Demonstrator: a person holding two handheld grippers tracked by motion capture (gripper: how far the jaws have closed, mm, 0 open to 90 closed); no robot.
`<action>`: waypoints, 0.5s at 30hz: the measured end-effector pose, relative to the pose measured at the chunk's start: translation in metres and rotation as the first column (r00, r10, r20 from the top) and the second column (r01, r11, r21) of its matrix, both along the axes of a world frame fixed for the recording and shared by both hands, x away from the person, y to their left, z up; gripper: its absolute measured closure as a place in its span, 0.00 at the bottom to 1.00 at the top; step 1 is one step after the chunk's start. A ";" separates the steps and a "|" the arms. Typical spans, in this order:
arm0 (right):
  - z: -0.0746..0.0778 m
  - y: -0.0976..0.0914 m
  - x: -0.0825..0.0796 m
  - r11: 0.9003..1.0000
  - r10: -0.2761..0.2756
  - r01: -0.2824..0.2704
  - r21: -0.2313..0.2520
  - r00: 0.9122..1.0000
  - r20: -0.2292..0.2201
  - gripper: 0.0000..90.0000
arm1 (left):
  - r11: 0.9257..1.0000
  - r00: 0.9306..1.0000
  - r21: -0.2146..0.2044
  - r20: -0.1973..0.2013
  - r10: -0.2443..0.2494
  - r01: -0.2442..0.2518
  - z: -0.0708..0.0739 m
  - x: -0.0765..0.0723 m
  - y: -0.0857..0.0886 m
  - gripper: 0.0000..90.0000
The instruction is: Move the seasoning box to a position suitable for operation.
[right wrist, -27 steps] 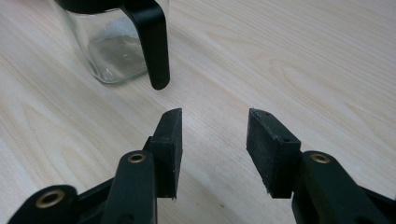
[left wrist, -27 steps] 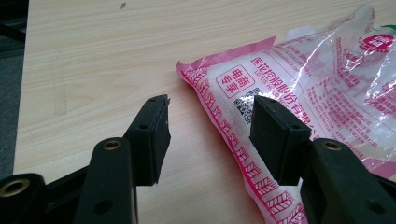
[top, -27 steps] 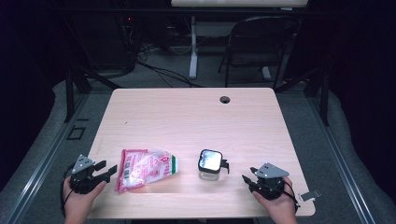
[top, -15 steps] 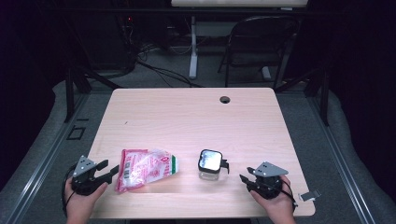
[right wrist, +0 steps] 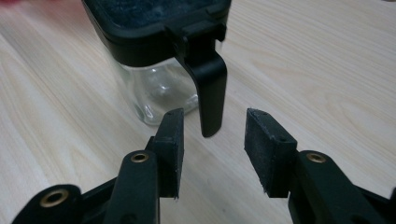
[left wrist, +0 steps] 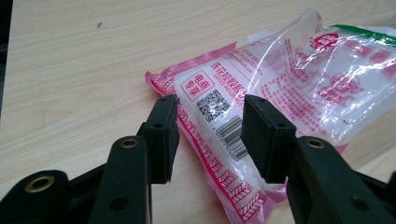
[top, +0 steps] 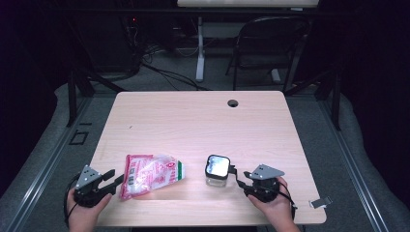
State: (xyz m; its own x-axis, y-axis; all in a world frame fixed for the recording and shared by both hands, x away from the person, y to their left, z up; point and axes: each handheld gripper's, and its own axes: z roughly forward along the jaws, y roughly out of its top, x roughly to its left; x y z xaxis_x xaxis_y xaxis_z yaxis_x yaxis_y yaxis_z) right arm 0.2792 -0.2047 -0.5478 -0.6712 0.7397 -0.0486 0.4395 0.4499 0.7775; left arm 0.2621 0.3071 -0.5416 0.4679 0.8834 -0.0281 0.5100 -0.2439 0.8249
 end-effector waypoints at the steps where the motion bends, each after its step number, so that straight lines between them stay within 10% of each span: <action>1: 0.000 0.003 0.002 1.000 0.003 -0.003 0.003 1.000 -0.003 0.64 | 1.000 1.000 0.000 0.002 0.002 -0.002 0.000 -0.001 0.000 0.62; 15: -0.007 0.023 0.016 1.000 -0.004 0.004 -0.019 1.000 -0.001 0.72 | 1.000 0.999 -0.010 0.030 0.013 -0.013 0.001 -0.008 0.004 0.62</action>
State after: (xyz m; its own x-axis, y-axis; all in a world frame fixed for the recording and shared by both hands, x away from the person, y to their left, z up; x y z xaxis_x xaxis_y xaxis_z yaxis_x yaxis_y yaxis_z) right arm 0.2951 -0.1820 -0.5546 -0.6683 0.7413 -0.0622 0.4421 0.4630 0.7682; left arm 0.2539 0.3109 -0.5405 0.4571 0.8891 -0.0231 0.4882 -0.2292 0.8421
